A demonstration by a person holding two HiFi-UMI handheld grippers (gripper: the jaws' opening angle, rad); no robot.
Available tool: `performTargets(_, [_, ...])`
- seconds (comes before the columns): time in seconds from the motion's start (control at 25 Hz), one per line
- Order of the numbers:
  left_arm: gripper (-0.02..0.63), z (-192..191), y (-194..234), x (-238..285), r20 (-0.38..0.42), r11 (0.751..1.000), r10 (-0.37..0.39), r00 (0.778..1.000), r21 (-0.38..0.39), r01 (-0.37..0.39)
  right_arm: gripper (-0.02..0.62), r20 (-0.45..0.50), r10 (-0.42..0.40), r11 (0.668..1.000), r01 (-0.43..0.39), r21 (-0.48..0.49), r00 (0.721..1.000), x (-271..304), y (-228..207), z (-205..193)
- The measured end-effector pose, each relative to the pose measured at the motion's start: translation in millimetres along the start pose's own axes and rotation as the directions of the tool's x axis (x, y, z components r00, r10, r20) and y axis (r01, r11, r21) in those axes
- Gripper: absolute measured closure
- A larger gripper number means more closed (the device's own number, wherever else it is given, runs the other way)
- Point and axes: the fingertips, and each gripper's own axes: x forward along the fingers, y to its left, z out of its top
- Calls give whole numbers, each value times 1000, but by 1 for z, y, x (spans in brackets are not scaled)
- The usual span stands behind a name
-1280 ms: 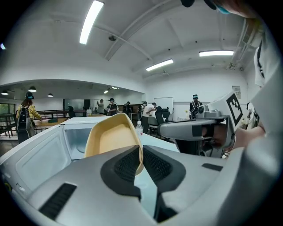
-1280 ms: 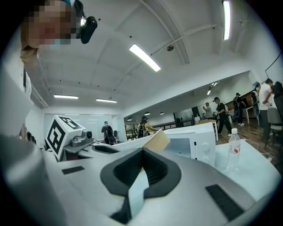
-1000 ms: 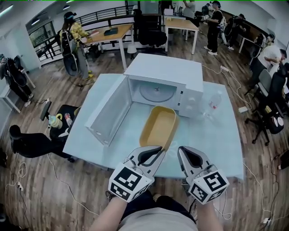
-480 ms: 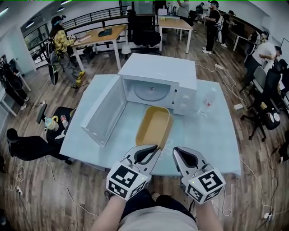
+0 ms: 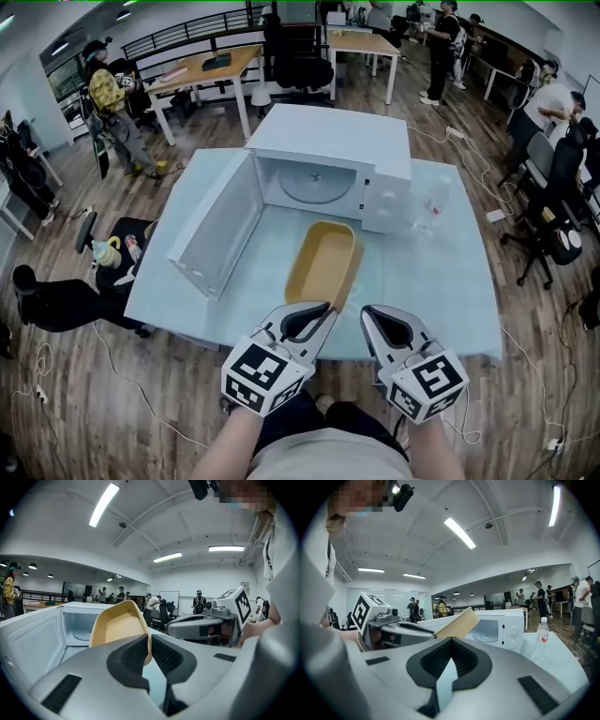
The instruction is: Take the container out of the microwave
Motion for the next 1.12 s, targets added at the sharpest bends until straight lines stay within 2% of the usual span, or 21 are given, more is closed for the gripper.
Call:
performTargets(0.36, [569, -4, 9, -9, -15, 1000, 12, 1000, -1, -12, 586, -15, 8, 1000, -8, 4, 1000, 6, 3, -5])
performTargets(0.52, [569, -4, 7, -11, -23, 1000, 10, 1000, 24, -9, 586, -21, 8, 1000, -8, 5, 1000, 5, 7, -6])
performTargets(0.84, [569, -5, 1, -9, -33, 1000, -20, 999, 20, 21, 586, -44, 45, 999, -45, 2, 998, 5, 14, -14])
performTargets(1.12, [569, -9, -10, -4, -78, 995, -33, 996, 95, 40, 586, -76, 56, 998, -55, 23, 996, 2, 10, -26])
